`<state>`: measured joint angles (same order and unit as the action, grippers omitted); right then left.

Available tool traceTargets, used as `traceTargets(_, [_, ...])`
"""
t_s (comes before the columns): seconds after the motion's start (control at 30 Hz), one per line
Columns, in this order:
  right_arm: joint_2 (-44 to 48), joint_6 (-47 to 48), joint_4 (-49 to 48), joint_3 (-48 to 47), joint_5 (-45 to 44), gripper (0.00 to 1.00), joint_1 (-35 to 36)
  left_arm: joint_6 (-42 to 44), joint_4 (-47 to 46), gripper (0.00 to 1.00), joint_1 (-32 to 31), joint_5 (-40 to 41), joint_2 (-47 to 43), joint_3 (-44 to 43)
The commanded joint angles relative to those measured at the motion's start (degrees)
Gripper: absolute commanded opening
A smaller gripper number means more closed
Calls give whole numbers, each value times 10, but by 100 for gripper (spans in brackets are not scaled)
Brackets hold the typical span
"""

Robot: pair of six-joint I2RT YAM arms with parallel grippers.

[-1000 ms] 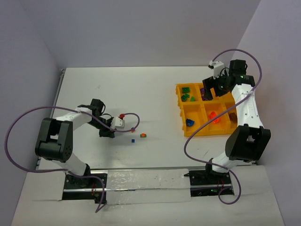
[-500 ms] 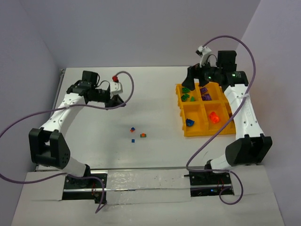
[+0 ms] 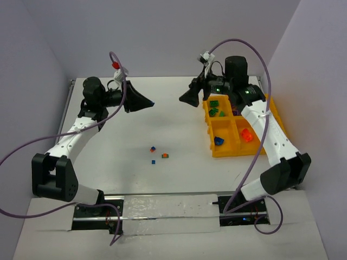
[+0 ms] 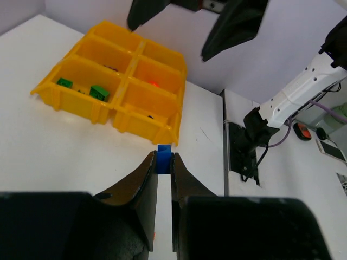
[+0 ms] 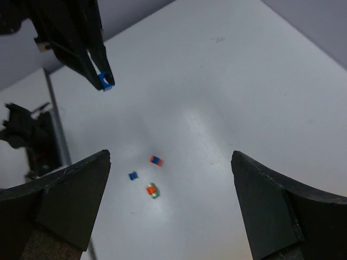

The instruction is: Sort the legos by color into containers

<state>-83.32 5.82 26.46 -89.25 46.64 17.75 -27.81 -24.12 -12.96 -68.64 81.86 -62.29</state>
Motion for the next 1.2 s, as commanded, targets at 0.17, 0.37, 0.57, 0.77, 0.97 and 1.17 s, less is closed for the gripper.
traceTargets(0.17, [-100,-531,-401,68,200,99,4,257,102,16,-50,95,-90,-25])
traceTargets(0.37, [-137,-680,-529,57,242,99,17,391,158,16,-87,164,-110,-21])
traceTargets(0.57, [-133,-557,-398,23,283,87,48,429,173,15,-112,206,-119,-11])
traceTargets(0.77, [-125,-507,-364,47,301,76,60,421,161,15,-115,206,-118,-14])
traceTargets(0.97, [-135,-537,-401,53,302,74,61,429,167,15,-118,204,-124,-15])
traceTargets(1.17, [-153,-626,-481,40,300,62,61,446,179,15,-127,204,-129,-10])
